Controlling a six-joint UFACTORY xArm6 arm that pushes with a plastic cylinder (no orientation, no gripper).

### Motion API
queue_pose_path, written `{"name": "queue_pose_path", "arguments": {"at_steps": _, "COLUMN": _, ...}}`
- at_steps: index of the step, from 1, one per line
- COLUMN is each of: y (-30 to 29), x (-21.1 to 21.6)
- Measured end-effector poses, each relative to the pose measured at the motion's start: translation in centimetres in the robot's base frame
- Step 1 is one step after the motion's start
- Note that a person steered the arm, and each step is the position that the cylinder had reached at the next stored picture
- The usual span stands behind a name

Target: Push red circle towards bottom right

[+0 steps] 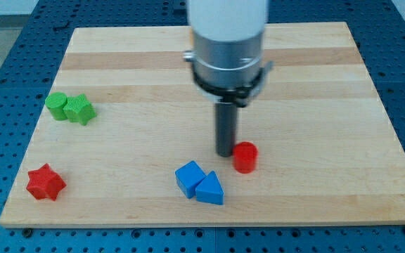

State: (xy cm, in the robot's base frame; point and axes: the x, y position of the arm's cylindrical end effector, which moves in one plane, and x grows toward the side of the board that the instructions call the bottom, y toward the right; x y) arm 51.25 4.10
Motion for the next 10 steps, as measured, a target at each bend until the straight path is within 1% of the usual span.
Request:
{"name": "queue_pose_path", "arguments": {"at_steps": 1, "y": 5.7, "x": 0.0}}
{"name": "queue_pose_path", "arguments": {"at_steps": 2, "y": 6.1, "x": 0.0}}
{"name": "queue_pose_path", "arguments": {"at_steps": 3, "y": 4.4, "x": 0.0}}
{"name": "queue_pose_path", "arguments": {"at_steps": 4, "y": 4.4, "x": 0.6}}
{"name": "queue_pose_path", "arguments": {"at_steps": 6, "y": 6.4, "x": 2.7}}
{"name": "queue_pose_path", "arguments": {"at_steps": 8, "y": 2.9, "x": 2.9}}
{"name": "queue_pose_path", "arguments": {"at_steps": 9, "y": 3.2, "x": 3.9}}
{"name": "queue_pose_path", "arguments": {"at_steps": 10, "y": 5.4, "x": 5.3}}
